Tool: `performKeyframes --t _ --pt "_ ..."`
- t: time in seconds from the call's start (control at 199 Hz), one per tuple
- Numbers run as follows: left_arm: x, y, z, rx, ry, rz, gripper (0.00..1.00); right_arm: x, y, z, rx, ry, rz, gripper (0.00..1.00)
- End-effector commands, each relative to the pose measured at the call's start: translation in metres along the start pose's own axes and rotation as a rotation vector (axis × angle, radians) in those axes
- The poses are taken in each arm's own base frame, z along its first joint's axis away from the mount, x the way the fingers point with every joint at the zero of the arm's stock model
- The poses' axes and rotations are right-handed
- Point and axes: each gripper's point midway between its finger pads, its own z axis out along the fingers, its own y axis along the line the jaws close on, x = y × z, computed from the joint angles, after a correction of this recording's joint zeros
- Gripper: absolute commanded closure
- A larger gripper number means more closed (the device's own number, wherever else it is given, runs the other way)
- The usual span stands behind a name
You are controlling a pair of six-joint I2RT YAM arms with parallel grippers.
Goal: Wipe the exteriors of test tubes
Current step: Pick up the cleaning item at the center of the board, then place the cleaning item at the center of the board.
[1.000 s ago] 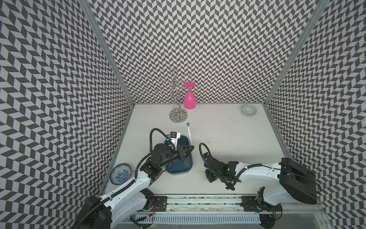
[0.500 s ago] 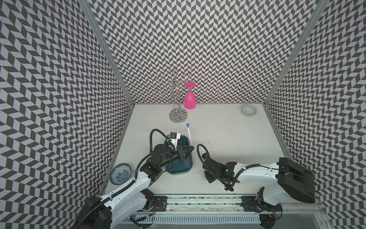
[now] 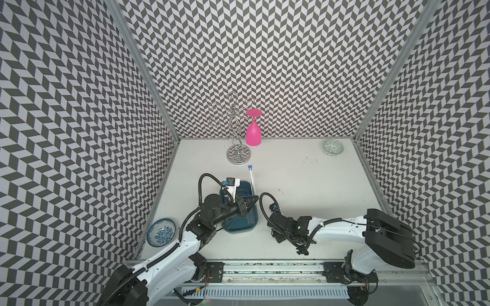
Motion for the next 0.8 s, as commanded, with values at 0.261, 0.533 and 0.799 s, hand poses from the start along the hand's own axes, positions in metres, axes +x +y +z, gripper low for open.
performKeyframes --t 0.261,0.533,0.799 --pt "-0.003 -0.001 -0.002 0.009 -0.014 0.006 0.83 -0.108 0.007 -0.127 -0.655 -0.389 0.313 1.0" --pt "0.002 -0.001 0.001 0.02 0.007 -0.002 0.83 -0.105 -0.039 -0.131 -0.621 -0.429 0.477 1.0" --pt "0.023 -0.012 0.015 0.068 0.078 -0.02 0.83 -0.12 -0.014 -0.156 -0.853 -0.451 0.48 1.0"
